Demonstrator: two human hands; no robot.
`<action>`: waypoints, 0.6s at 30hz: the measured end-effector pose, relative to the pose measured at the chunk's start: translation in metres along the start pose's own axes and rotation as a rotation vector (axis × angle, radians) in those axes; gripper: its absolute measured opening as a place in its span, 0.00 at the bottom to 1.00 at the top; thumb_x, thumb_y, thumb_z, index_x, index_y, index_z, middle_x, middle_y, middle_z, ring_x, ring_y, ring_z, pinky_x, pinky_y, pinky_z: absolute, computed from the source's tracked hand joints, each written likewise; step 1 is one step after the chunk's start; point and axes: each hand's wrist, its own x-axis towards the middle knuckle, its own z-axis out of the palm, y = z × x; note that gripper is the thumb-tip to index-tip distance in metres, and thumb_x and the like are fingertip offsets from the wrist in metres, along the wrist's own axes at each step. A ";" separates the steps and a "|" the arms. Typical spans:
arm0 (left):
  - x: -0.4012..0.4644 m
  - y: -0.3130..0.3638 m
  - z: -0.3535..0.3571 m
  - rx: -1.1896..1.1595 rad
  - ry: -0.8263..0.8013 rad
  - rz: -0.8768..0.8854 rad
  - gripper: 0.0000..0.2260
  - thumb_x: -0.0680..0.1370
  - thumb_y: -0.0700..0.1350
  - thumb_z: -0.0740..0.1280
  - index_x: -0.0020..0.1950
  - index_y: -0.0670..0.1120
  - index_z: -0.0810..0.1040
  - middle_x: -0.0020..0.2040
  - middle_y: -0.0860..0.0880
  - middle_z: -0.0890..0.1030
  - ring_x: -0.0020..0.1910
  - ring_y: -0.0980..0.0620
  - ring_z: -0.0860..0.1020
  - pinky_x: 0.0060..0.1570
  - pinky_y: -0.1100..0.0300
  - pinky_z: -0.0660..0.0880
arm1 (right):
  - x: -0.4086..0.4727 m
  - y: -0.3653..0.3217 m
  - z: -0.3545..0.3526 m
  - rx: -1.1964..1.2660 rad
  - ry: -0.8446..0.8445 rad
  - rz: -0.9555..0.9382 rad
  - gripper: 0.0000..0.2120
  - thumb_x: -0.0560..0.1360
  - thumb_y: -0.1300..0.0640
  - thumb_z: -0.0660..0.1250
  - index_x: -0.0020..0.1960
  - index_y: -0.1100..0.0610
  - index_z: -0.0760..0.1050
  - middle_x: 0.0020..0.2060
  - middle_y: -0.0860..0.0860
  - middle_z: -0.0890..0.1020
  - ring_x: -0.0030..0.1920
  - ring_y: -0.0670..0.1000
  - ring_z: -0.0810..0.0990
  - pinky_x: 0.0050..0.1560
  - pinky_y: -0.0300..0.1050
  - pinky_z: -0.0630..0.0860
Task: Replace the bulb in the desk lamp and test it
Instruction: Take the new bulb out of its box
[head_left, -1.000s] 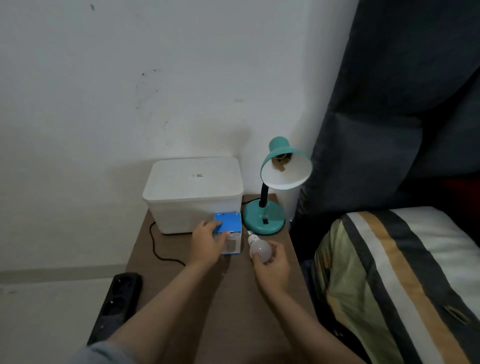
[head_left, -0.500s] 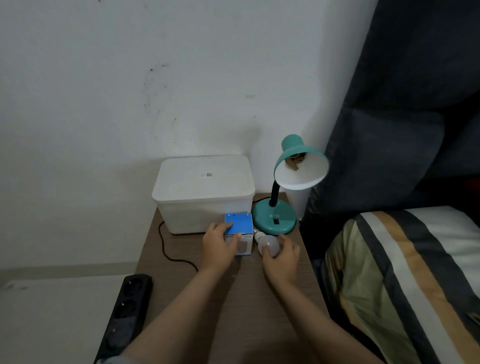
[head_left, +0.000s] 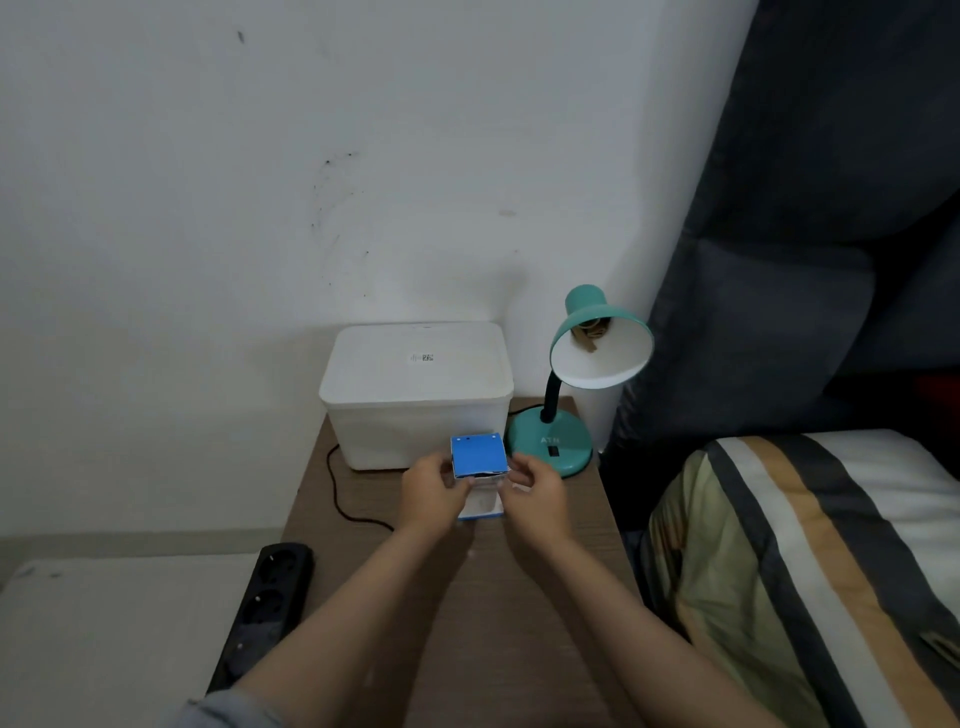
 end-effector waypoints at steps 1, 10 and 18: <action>0.000 -0.001 0.000 -0.009 0.005 0.003 0.14 0.70 0.40 0.74 0.54 0.39 0.79 0.47 0.41 0.83 0.44 0.47 0.79 0.46 0.56 0.75 | -0.001 -0.001 0.000 0.007 -0.008 0.013 0.20 0.73 0.67 0.65 0.65 0.60 0.72 0.55 0.53 0.79 0.54 0.46 0.78 0.54 0.43 0.79; -0.013 -0.002 -0.007 -0.084 0.010 0.042 0.22 0.69 0.36 0.73 0.62 0.44 0.74 0.50 0.47 0.80 0.43 0.53 0.77 0.42 0.67 0.72 | -0.012 -0.016 -0.008 0.060 -0.107 -0.037 0.24 0.71 0.75 0.63 0.63 0.55 0.72 0.50 0.48 0.78 0.44 0.43 0.78 0.36 0.30 0.76; -0.005 0.001 -0.025 -0.115 -0.267 0.042 0.29 0.72 0.36 0.71 0.70 0.48 0.66 0.51 0.49 0.77 0.41 0.61 0.77 0.36 0.70 0.75 | 0.000 -0.022 -0.015 0.014 -0.213 -0.096 0.35 0.73 0.77 0.54 0.75 0.52 0.57 0.66 0.47 0.72 0.59 0.44 0.76 0.43 0.29 0.75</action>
